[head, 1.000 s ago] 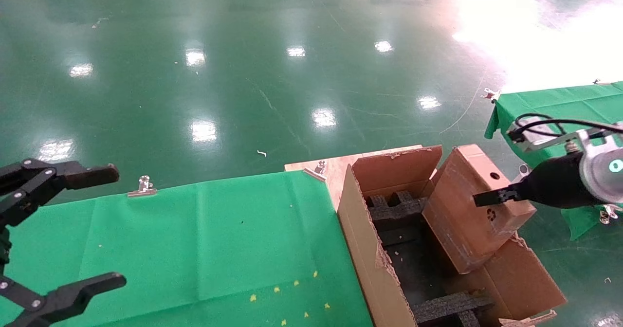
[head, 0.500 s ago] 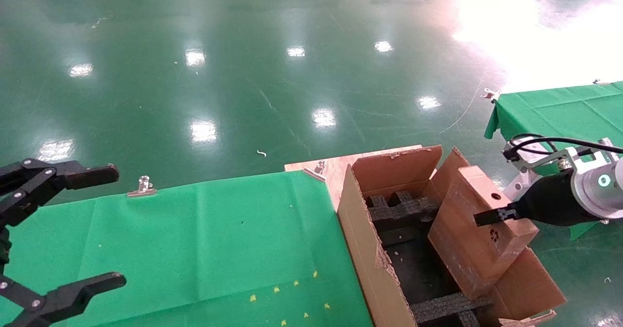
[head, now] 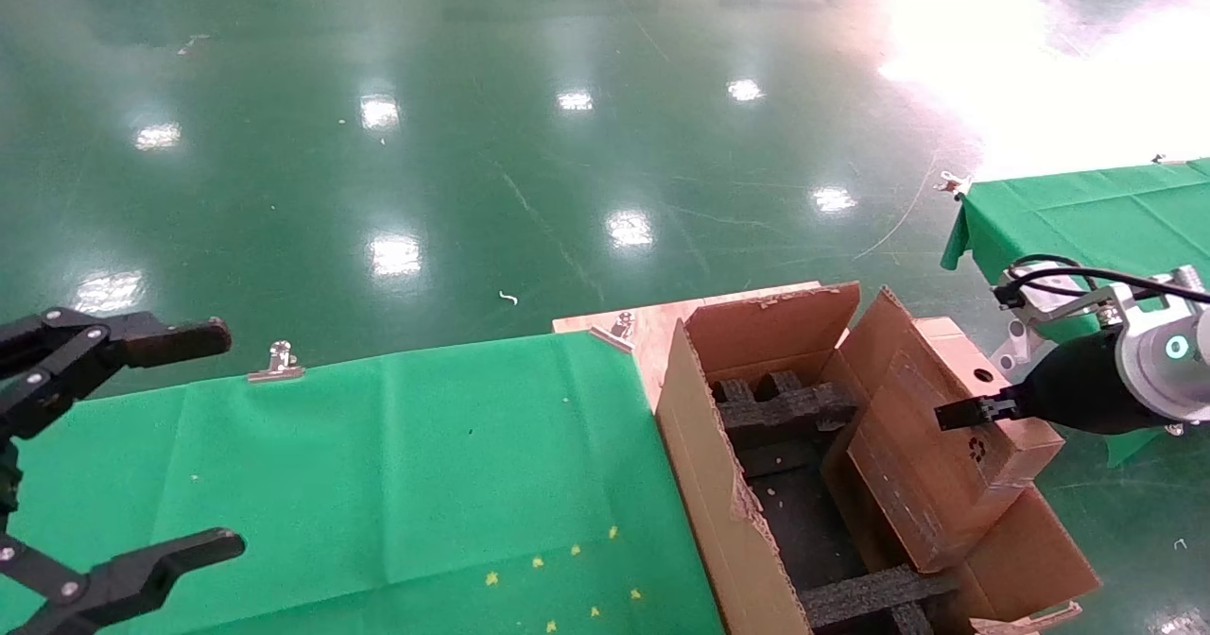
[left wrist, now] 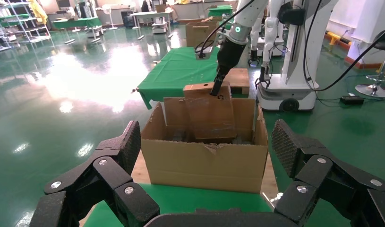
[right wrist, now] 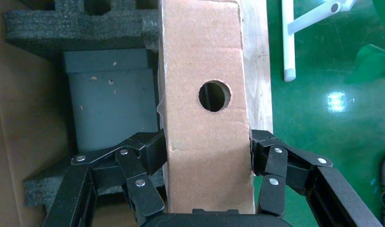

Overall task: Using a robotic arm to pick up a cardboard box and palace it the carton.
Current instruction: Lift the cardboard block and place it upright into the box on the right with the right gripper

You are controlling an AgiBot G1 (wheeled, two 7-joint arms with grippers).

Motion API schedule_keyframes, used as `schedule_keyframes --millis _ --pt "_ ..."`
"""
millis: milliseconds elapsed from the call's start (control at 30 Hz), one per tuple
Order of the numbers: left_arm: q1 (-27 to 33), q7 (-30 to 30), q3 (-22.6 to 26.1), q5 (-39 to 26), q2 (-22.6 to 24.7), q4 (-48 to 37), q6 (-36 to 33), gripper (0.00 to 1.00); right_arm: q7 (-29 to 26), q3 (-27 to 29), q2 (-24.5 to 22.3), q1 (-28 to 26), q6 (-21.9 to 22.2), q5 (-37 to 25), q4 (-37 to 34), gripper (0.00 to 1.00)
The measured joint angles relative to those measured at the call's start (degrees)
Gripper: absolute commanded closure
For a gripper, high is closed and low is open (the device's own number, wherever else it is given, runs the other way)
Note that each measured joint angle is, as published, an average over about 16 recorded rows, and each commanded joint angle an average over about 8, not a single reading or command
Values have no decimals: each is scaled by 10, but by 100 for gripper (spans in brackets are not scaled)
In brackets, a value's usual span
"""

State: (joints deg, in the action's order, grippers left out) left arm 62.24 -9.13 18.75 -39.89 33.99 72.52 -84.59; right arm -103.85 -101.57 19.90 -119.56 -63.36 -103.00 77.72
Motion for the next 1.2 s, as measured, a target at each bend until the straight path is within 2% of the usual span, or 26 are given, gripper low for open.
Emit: schedule_keyframes --millis 367,667,1200 --pt "0 0 0 0 0 0 0 0 -27 -9 9 22 28 -19 0 100" --pt "0 0 0 0 0 0 0 0 -57 -20 14 56 78 -48 -1 100" --pt "0 0 0 0 0 0 0 0 -165 -36 27 120 175 -161 0 100"
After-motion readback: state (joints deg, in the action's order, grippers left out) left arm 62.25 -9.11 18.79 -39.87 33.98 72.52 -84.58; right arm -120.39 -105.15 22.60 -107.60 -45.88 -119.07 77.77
